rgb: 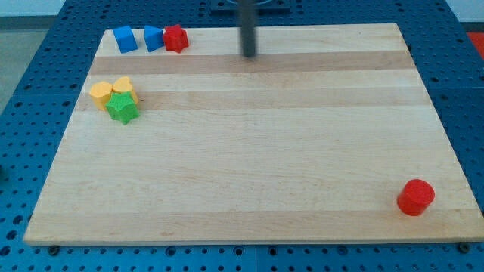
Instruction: Move the red circle to the left side
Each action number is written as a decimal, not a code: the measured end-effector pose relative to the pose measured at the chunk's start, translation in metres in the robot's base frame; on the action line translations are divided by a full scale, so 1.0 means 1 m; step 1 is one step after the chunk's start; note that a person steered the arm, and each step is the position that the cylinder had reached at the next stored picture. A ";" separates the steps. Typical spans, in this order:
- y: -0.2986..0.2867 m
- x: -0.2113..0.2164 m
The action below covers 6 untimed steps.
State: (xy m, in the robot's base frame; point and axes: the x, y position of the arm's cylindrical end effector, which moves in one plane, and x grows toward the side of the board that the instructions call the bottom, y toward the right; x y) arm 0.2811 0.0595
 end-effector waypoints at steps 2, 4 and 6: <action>0.226 0.154; 0.271 0.316; 0.058 0.232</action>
